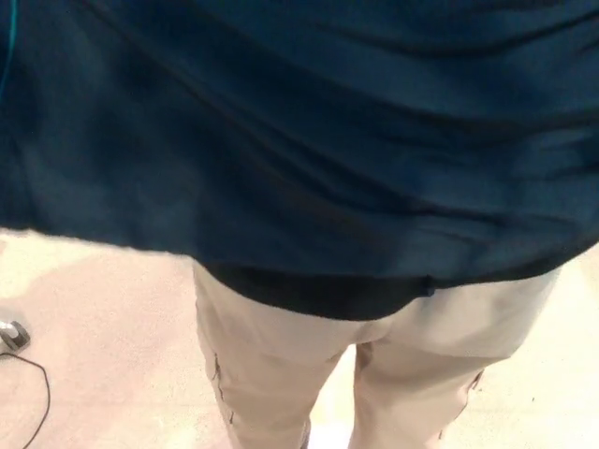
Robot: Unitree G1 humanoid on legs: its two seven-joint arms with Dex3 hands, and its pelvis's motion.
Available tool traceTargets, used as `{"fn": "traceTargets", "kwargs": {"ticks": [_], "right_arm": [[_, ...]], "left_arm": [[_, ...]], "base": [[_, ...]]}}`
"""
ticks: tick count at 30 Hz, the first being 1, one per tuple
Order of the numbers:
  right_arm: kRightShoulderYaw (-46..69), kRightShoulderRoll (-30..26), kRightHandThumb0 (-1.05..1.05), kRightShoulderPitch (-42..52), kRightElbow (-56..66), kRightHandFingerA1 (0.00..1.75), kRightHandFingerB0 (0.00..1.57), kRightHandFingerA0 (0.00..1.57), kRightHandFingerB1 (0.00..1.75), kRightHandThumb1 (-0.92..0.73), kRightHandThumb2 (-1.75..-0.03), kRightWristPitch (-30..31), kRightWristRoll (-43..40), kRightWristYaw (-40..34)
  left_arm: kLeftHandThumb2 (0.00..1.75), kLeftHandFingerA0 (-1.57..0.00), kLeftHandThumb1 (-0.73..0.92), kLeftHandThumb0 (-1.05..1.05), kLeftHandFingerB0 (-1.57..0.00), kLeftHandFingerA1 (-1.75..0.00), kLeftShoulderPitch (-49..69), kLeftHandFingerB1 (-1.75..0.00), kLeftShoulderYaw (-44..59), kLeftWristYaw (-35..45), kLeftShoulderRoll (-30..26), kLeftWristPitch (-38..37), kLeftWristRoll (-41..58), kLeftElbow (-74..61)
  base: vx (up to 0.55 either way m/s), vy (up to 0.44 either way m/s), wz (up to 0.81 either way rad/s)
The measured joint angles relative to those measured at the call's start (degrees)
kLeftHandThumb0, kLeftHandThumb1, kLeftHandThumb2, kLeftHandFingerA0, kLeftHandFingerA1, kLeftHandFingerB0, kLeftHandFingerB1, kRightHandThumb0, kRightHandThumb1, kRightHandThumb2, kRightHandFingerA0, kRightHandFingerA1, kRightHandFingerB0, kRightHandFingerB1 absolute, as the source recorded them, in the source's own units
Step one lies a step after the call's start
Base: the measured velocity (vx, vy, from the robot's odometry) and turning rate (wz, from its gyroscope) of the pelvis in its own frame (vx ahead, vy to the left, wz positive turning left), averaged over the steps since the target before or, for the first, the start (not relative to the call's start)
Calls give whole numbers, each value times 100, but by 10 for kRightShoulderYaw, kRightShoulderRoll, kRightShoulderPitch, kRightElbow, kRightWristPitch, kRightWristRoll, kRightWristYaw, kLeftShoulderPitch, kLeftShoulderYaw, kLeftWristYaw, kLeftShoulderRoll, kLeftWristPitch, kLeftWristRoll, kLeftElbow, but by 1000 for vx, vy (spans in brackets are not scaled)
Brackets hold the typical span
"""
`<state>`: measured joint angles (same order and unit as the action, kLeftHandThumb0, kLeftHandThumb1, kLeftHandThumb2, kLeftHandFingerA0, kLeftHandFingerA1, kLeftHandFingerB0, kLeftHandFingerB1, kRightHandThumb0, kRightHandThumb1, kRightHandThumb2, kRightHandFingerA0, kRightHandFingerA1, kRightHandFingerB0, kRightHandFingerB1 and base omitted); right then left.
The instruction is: A person hands a coat to the robot and the robot grabs it with both hands and holds it while the person wears the coat.
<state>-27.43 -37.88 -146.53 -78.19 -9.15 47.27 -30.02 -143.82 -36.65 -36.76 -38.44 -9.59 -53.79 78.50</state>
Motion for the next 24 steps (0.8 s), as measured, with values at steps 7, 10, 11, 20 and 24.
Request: {"fn": "traceTargets", "kwargs": {"ticks": [7, 10, 11, 20, 24], "right_arm": [[0, 6, -46, 2, 0, 143, 91, 127, 121, -43, -87, 0, 0, 0], [0, 7, -46, 3, 0, 143, 91, 127, 121, -43, -87, 0, 1, 0], [0, 7, -46, 3, 0, 143, 91, 127, 121, -43, -87, 0, 1, 0], [2, 4, -46, 7, -2, 143, 91, 127, 121, -43, -87, 2, 2, 0], [3, 0, -46, 8, -3, 143, 91, 127, 121, -43, -87, 5, 3, 0]], "left_arm": [[60, -94, 66, -45, -74, -175, 3, -125, 1, 0, -2, 3, -1, 2], [60, -94, 66, -45, -74, -175, 3, -125, 1, 0, -3, 4, -1, 2], [60, -94, 66, -45, -74, -175, 3, -125, 1, 0, -3, 4, -1, 2], [60, -94, 66, -45, -74, -175, 4, -125, 1, 0, -3, 9, -1, 3], [60, -94, 66, -45, -74, -175, 4, -125, 2, 0, -6, 14, -1, 4]], "base": [[0, 0, 0], [0, 0, 0], [0, 0, 0], [0, 0, 0], [0, 0, 0]]}}
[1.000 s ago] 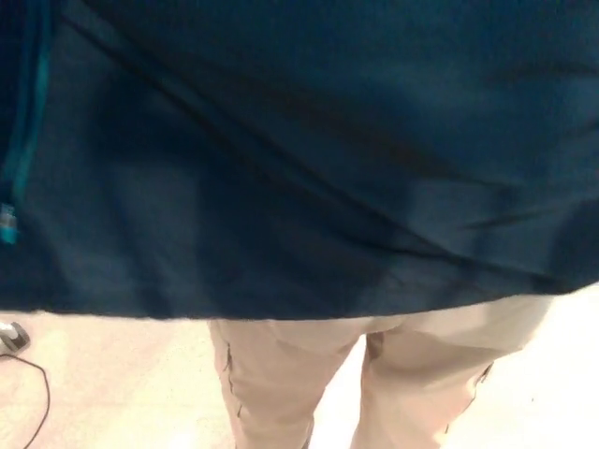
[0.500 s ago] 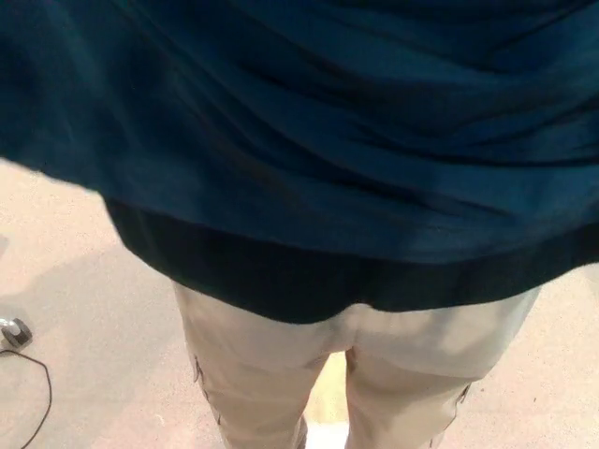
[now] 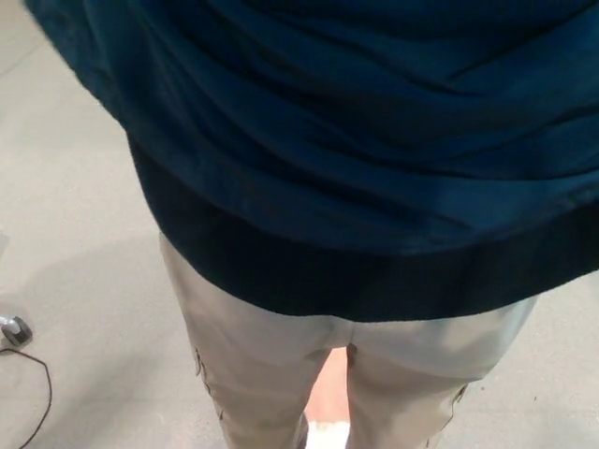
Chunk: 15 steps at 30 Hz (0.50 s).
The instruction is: A person hands a coat to the robot and the robot grabs it with both hands and holds it while the person wears the coat.
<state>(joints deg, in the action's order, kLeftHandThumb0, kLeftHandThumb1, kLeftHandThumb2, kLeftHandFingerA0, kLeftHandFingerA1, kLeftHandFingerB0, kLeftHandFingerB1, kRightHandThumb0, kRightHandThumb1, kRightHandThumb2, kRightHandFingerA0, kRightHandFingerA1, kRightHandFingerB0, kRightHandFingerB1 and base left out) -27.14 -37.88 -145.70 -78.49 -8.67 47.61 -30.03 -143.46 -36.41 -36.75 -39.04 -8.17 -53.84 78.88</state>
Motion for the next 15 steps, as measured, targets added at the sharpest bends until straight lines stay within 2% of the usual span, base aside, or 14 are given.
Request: {"fn": "traceTargets", "kwargs": {"ticks": [14, 15], "right_arm": [[13, -2, -46, 15, 2, 143, 91, 127, 121, -43, -87, 7, 1, -7], [14, -2, -46, 18, 3, 143, 91, 127, 121, -43, -87, 8, 0, -8]], "left_arm": [[60, -94, 66, -45, -74, -175, 20, -125, 1, 0, -11, 6, 0, 0], [58, -78, 60, -37, -76, -59, 23, -44, 1, 0, -11, 6, 0, 0]], "base": [[0, 0, 0], [0, 0, 0]]}}
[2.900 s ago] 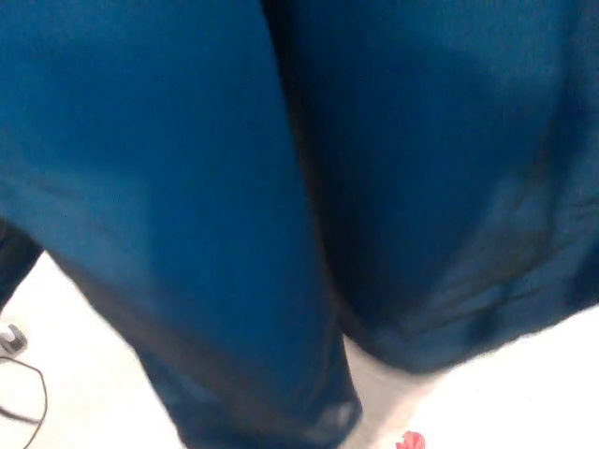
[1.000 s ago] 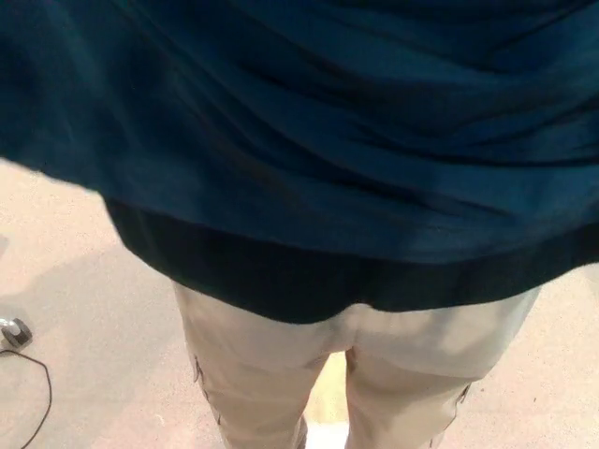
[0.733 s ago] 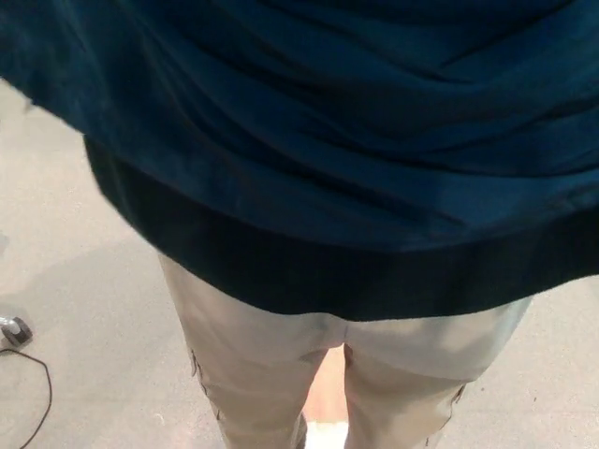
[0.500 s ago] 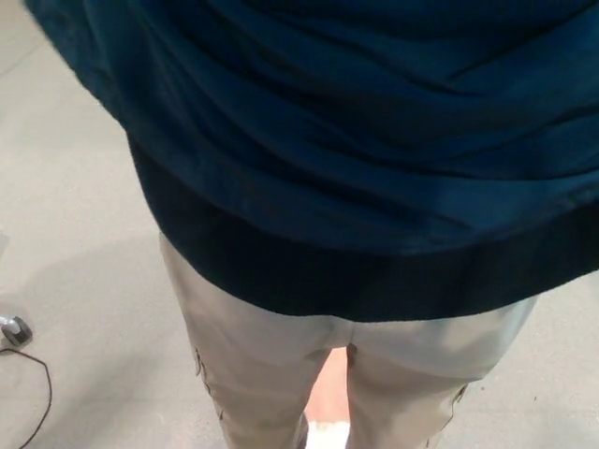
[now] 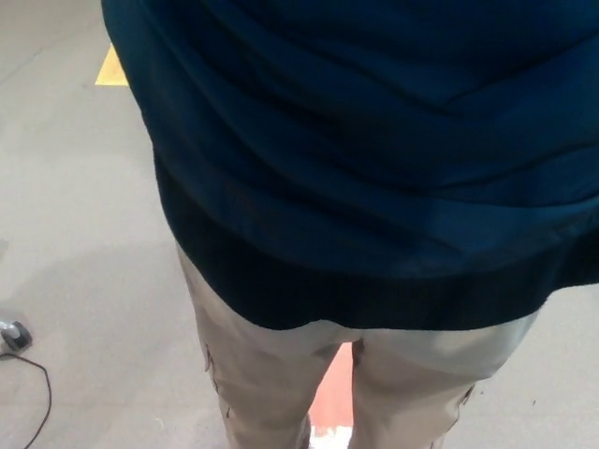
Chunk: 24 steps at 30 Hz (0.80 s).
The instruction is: A person hands a coat to the robot and the robot grabs it with both hands and holds it while the person wears the coat.
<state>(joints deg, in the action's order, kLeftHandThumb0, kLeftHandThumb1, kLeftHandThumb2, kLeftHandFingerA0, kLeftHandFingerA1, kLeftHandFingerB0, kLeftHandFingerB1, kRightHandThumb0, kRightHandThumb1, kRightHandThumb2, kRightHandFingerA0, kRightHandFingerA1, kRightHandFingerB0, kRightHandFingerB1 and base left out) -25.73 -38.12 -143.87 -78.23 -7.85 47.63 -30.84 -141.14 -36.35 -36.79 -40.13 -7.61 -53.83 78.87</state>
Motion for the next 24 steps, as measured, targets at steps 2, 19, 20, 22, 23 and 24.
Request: {"fn": "traceTargets", "kwargs": {"ticks": [2, 19, 20, 22, 23, 24], "right_arm": [[2, -1, -46, 9, 0, 143, 91, 127, 121, -43, -87, 1, -1, -1], [14, -2, -46, 85, 1, 143, 91, 127, 121, -43, -87, 3, -8, -5], [14, -3, -46, 88, 1, 143, 91, 127, 121, -43, -87, 3, -8, -5], [14, -3, -46, 91, 1, 143, 91, 127, 121, -43, -87, 3, -8, -5], [14, -3, -46, 92, 1, 143, 91, 127, 121, -43, -87, 3, -8, -5], [14, -4, -46, 93, 1, 143, 91, 127, 121, -43, -87, 3, -8, -5]], "left_arm": [[62, -55, 76, -47, -55, -65, 24, -45, 36, 2, -10, -8, 14, -13], [57, -64, 56, -4, -60, -41, 367, -39, 198, -2, -123, -48, 73, -326], [57, -62, 56, -3, -59, -40, 395, -38, 212, -1, -124, -48, 75, -356], [57, -60, 57, -3, -57, -40, 444, -38, 234, 0, -126, -48, 78, -405], [57, -59, 57, 0, -57, -39, 462, -38, 243, 0, -126, -48, 79, -425], [57, -59, 57, 0, -57, -39, 488, -38, 255, 1, -125, -48, 79, -452]], "base": [[0, 0, 0], [0, 0, 0], [0, 0, 0], [0, 0, 0], [0, 0, 0], [0, 0, 0]]}}
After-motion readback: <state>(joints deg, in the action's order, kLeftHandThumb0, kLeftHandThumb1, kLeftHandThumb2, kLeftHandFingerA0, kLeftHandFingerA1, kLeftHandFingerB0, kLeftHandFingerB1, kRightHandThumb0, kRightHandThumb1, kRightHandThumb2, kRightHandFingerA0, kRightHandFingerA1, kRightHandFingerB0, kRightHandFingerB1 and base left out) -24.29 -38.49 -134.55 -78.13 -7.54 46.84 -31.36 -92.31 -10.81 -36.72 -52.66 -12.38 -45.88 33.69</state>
